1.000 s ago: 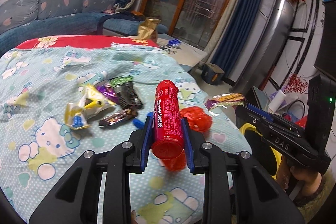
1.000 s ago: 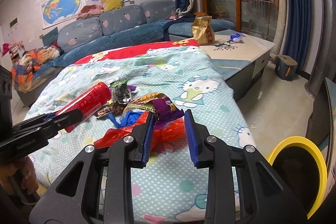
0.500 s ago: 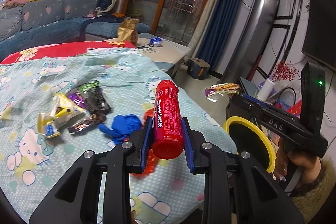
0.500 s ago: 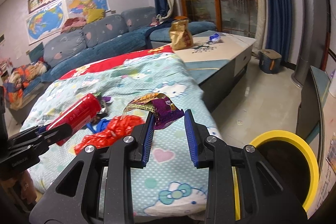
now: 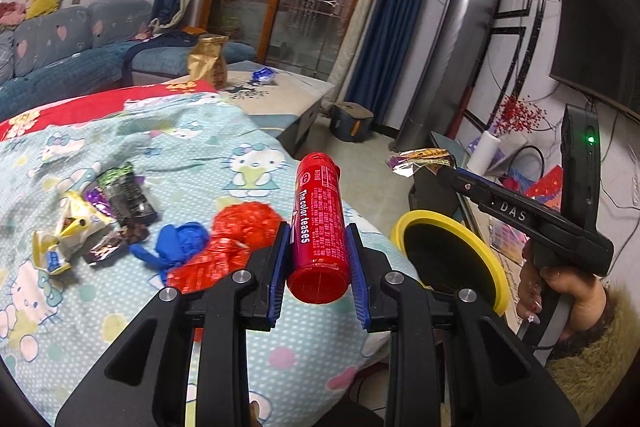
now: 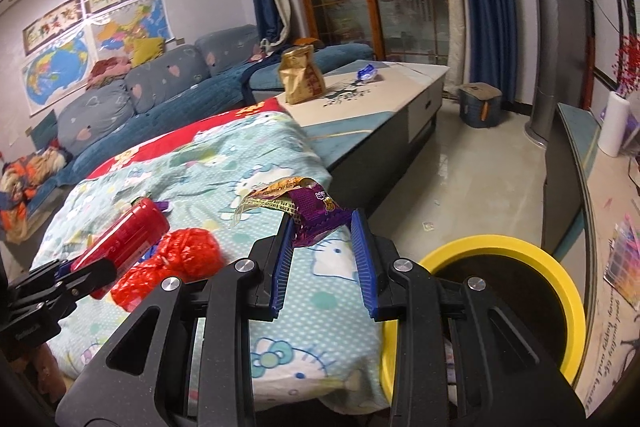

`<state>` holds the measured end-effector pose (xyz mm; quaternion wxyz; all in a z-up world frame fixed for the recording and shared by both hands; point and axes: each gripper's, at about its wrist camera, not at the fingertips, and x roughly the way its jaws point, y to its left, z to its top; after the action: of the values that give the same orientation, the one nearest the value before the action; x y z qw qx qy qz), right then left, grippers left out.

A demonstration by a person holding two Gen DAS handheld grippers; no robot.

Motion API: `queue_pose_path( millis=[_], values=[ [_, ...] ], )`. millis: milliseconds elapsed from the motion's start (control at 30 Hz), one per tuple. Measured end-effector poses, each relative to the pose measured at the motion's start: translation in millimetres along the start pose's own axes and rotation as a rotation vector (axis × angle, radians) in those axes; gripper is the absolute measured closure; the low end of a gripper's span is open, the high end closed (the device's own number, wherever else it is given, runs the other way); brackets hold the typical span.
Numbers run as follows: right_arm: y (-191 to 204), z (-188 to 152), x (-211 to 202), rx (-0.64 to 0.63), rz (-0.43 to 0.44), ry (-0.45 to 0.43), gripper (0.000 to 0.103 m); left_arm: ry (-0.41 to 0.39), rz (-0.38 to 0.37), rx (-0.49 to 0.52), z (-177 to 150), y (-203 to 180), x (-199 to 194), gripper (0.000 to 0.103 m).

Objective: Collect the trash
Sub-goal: 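Carry the spray can and purple wrapper over the yellow bin with both tools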

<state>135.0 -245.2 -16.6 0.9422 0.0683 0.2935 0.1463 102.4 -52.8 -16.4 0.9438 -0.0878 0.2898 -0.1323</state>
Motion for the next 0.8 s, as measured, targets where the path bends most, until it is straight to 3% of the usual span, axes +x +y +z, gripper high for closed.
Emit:
queue_pose_path(
  millis=[800],
  values=[
    [-77.9,-11.7,-16.5,0.154,-0.135,-0.022,0.08,0.045,-0.098,0.109,-6.6,-54.3,33.9,0.077]
  ],
)
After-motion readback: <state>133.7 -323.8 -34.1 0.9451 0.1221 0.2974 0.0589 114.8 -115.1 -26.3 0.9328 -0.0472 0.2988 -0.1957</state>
